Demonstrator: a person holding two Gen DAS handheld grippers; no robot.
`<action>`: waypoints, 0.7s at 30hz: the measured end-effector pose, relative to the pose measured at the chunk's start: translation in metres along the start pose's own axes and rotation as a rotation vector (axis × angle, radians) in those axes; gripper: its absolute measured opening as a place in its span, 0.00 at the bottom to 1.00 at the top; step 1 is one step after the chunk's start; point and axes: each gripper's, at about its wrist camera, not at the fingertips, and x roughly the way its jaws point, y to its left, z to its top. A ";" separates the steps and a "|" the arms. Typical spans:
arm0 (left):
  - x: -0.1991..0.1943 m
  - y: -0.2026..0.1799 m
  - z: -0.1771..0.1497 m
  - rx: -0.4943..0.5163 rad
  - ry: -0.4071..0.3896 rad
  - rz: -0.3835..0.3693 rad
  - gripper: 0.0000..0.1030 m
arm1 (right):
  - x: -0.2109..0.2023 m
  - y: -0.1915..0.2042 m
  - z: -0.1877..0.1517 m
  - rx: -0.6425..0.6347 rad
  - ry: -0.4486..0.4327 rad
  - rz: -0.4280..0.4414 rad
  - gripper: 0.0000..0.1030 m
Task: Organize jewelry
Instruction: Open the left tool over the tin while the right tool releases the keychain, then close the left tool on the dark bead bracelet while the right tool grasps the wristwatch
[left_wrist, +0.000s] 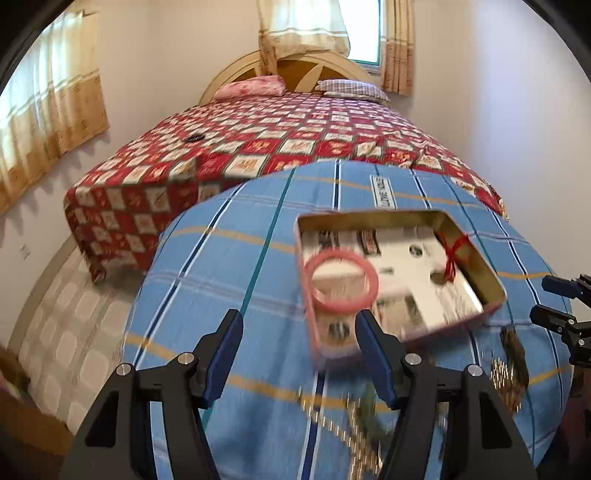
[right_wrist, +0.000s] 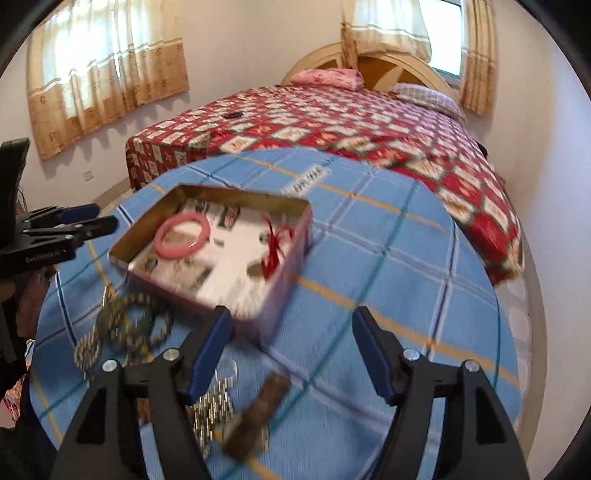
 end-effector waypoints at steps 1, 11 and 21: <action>-0.004 -0.001 -0.007 -0.008 0.006 0.006 0.62 | -0.002 0.000 -0.008 0.011 0.013 -0.001 0.69; -0.002 -0.048 -0.020 0.031 0.053 -0.086 0.62 | -0.004 0.008 -0.041 0.085 0.052 0.004 0.69; 0.019 -0.061 -0.029 0.044 0.125 -0.156 0.24 | 0.019 0.010 -0.050 0.125 0.089 0.019 0.58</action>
